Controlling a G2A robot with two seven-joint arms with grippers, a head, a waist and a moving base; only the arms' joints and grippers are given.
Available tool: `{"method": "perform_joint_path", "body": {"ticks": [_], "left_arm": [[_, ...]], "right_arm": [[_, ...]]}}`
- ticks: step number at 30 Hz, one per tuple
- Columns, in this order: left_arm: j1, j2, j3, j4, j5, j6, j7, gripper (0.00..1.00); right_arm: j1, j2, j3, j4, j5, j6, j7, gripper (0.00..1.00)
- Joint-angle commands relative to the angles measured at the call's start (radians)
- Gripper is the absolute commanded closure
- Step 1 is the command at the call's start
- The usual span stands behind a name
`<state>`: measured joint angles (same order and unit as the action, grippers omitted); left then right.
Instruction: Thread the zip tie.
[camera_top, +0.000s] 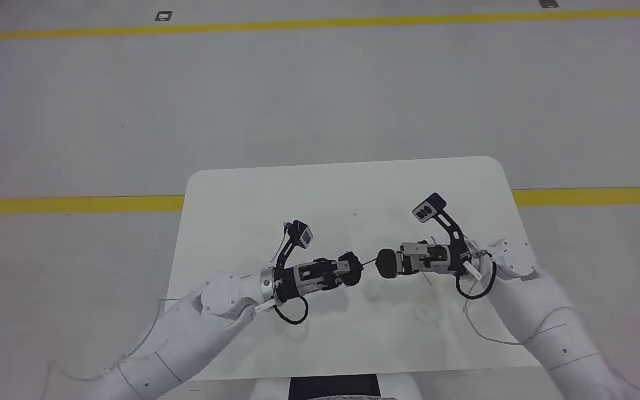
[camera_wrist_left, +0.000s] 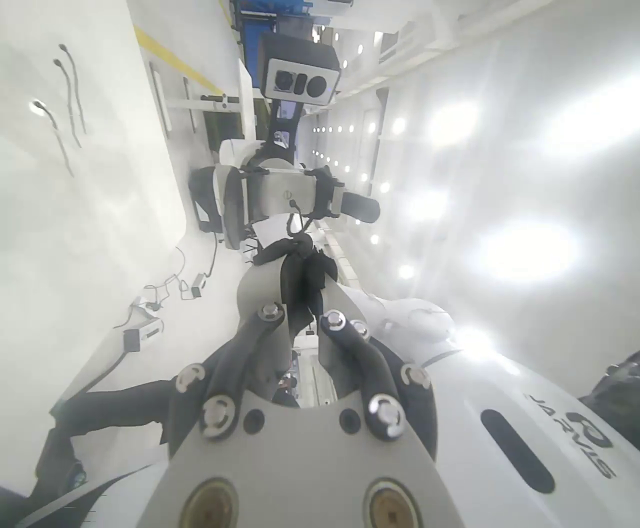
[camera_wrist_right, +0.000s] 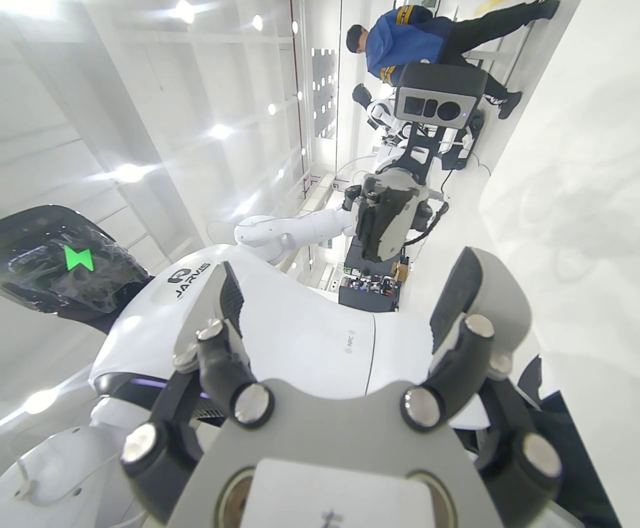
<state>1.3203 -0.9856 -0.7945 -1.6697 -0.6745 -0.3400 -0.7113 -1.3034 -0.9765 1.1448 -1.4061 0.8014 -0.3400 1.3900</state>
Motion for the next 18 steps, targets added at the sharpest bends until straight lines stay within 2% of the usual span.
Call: {"method": "perform_joint_path", "body": {"ticks": [1,3,4,5,7,12,18], "left_arm": [[0.008,-0.004,-0.015,0.009,0.012,0.0,-0.015,1.0],[0.02,-0.008,-0.023,0.013,0.012,0.0,-0.015,1.0],[0.021,-0.009,-0.026,0.014,0.015,0.0,-0.016,1.0],[0.021,-0.009,-0.026,0.014,0.015,0.0,-0.016,1.0],[0.021,-0.009,-0.026,0.014,0.015,0.0,-0.016,1.0],[0.021,-0.009,-0.026,0.014,0.015,0.0,-0.016,1.0],[0.021,-0.009,-0.026,0.014,0.015,0.0,-0.016,1.0]], "right_arm": [[0.005,0.007,-0.006,0.003,0.008,0.0,0.0,0.18],[0.01,0.014,-0.012,0.002,0.018,0.0,0.0,0.16],[0.011,0.017,-0.013,0.003,0.022,0.0,0.0,0.23],[0.012,0.02,-0.014,0.003,0.021,0.0,0.0,0.35],[0.014,0.026,-0.017,-0.001,0.029,0.0,0.0,0.47],[0.02,0.04,-0.025,0.001,0.027,0.0,0.0,0.68],[0.025,0.05,-0.034,0.006,0.02,0.0,0.0,0.73]]}}
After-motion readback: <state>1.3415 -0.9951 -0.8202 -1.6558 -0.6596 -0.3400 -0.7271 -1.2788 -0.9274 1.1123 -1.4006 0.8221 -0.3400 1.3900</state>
